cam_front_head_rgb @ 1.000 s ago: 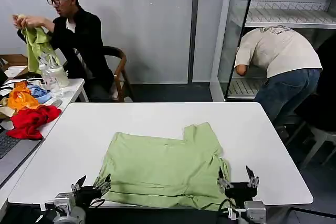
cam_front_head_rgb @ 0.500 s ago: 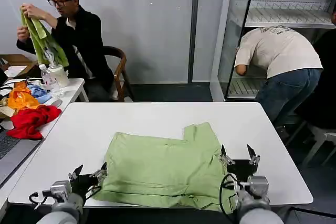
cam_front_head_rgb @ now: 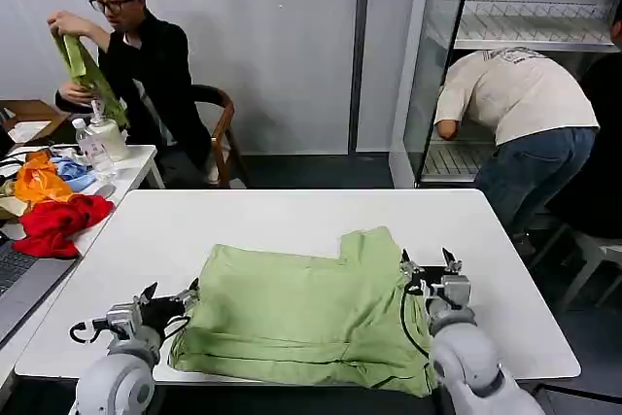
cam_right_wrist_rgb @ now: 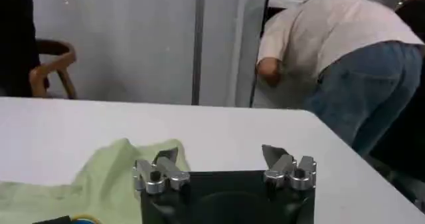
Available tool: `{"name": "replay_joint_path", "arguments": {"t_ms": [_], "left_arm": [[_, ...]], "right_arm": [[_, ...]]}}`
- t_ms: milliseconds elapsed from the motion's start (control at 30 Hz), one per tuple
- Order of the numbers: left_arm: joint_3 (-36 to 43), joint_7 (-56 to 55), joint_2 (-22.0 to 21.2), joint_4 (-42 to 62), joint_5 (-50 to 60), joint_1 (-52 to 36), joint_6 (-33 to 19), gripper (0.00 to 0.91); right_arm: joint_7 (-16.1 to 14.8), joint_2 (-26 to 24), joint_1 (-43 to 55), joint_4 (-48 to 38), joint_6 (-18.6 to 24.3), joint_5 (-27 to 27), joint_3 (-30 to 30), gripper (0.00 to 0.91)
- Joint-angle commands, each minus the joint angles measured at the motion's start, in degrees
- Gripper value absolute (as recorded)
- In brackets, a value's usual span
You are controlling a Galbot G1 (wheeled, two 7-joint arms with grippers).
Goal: Fold and organize the clothes.
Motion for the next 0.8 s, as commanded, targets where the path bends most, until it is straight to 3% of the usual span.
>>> {"name": "replay_joint_path", "arguments": {"t_ms": [33, 500, 800], "left_arm": [[2.5, 0.6, -0.3, 4.6, 1.2, -6.2, 0.0, 0.907], [8.5, 0.9, -2.3, 11.9, 2.7, -13.4, 0.0, 0.907], [10.8, 1.3, -3.5, 16.6, 3.8, -17.0, 0.0, 0.907]], "right_arm": [[-3.5, 0.3, 5.8, -8.2, -0.2, 0.4, -0.7, 0.907], [-6.7, 1.8, 9.9, -13.5, 0.3, 1.0, -3.3, 0.907], [-8.6, 2.6, 10.8, -16.4, 0.0, 6.8, -3.3, 0.907]]}}
